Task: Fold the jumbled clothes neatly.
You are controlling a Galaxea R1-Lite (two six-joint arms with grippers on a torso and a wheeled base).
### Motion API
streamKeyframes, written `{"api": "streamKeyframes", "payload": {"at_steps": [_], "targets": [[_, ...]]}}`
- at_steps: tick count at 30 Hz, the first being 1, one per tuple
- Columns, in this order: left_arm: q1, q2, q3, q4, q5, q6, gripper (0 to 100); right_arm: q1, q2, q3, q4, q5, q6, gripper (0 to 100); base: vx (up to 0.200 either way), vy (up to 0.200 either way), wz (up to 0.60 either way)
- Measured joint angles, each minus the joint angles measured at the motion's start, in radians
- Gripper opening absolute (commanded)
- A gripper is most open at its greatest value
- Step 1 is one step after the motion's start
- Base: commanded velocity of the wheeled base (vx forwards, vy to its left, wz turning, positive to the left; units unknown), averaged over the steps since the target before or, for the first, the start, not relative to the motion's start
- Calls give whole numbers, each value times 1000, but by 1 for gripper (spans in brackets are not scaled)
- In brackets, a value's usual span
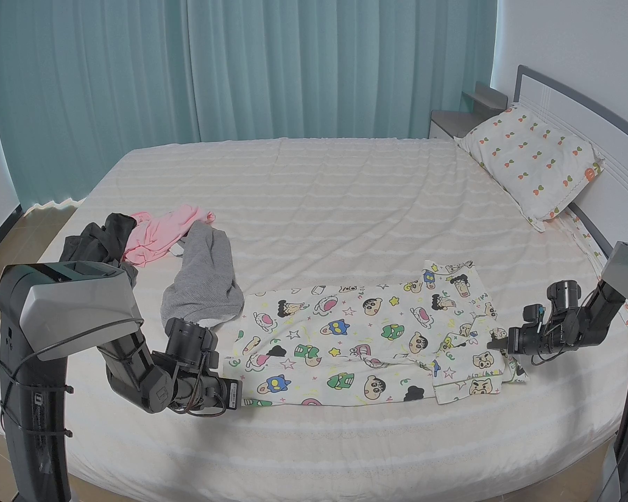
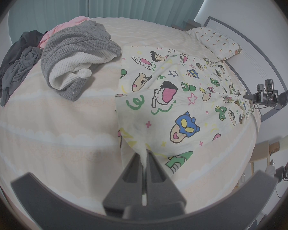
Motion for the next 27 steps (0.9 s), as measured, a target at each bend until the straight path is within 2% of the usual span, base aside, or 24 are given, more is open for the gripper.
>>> {"api": "streamKeyframes", "payload": {"at_steps": [8,14,22,27], "targets": [[9,-3,5,-5,3,-21,100,-8,-6,0,-11,-4,5,100,0,0,0],[27,-35,20,-7,-3,-89,100,-38,-53,15,-12,-18,31,100,0,0,0],[37,-141,44,-18,-66,-312,100,-71,-198,124,-13,-24,79,100,0,0,0],[8,-211,81,-54,-79,-501,100,-64,-339,263,-23,-24,124,100,0,0,0]]}}
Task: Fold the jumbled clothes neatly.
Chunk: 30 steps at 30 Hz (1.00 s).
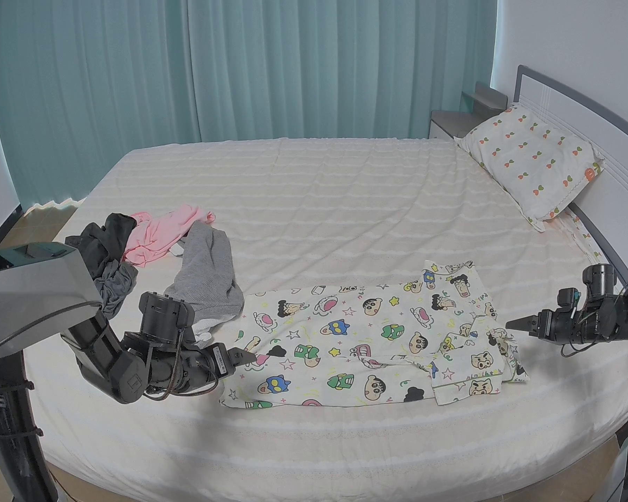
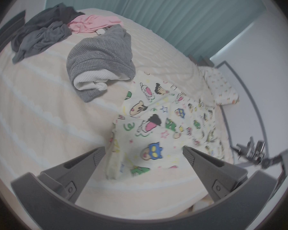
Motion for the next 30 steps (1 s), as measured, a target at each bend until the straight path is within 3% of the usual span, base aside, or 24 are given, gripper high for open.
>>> {"api": "streamKeyframes", "payload": {"at_steps": [4,8,15,23,30], "targets": [[-44,-42,40,-114,0,-160,100,22,-91,112,-84,2,96,100,100,0,0],[-76,-61,98,-222,-15,-198,100,40,-129,178,-194,1,131,100,200,0,0],[-121,-65,200,-418,-29,-215,100,68,-136,238,-271,-2,147,100,0,0,0],[-132,-54,236,-441,-30,-264,100,87,-117,259,-279,-2,149,100,0,0,0],[-133,-49,233,-442,-37,-266,100,89,-101,260,-279,-3,146,100,0,-200,0]]}}
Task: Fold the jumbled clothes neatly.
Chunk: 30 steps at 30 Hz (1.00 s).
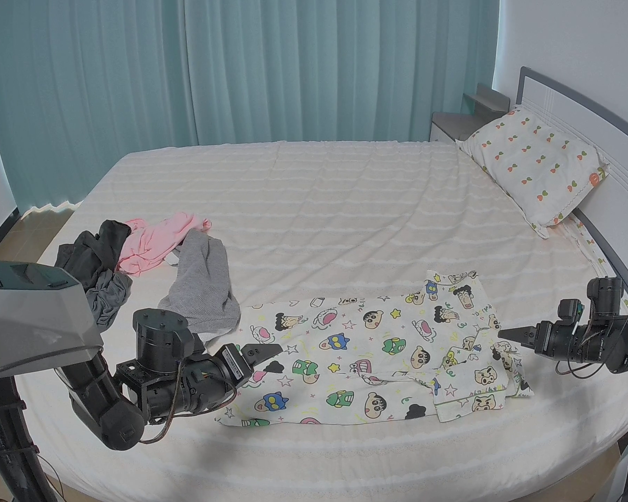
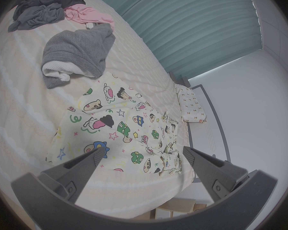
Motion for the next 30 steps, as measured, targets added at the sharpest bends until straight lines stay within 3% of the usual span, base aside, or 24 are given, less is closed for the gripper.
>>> {"api": "streamKeyframes", "payload": {"at_steps": [8,18,23,27,30], "targets": [[0,1,-1,0,0,-1,100,12,4,1,0,-1,0,100,0,-200,0],[24,24,-32,-24,9,40,100,21,11,4,0,-1,1,100,0,0,0],[73,51,-113,17,13,178,100,33,13,10,0,-1,2,100,0,0,0],[121,86,-248,160,18,317,100,44,13,16,-1,-4,2,100,0,0,0],[170,125,-393,283,20,473,100,51,13,20,-2,-6,3,100,0,0,0]]}}
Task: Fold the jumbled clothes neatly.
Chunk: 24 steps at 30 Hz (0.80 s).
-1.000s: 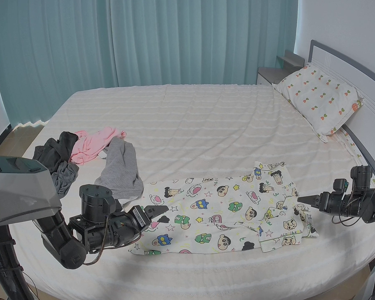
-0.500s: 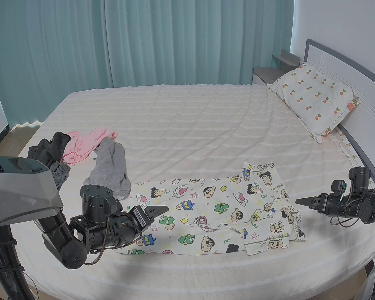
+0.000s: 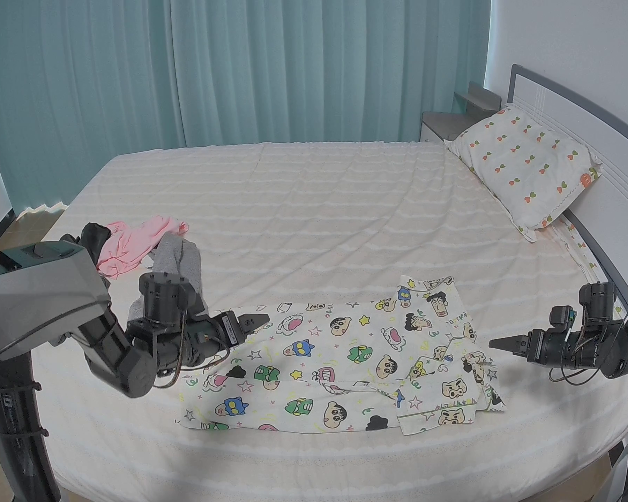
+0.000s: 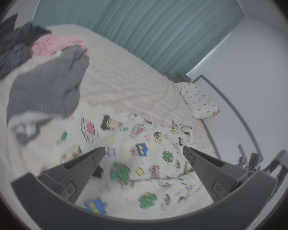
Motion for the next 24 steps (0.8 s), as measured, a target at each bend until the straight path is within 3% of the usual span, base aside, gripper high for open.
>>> {"api": "streamKeyframes", "payload": {"at_steps": [7,14,24], "targets": [[70,116,-258,203,9,128,100,6,6,3,-1,-3,1,100,0,0,0],[106,288,-455,284,57,133,100,7,29,17,-61,-6,-1,100,0,0,0],[122,383,-586,369,140,127,100,13,87,53,-216,-45,-2,100,0,0,0]]}}
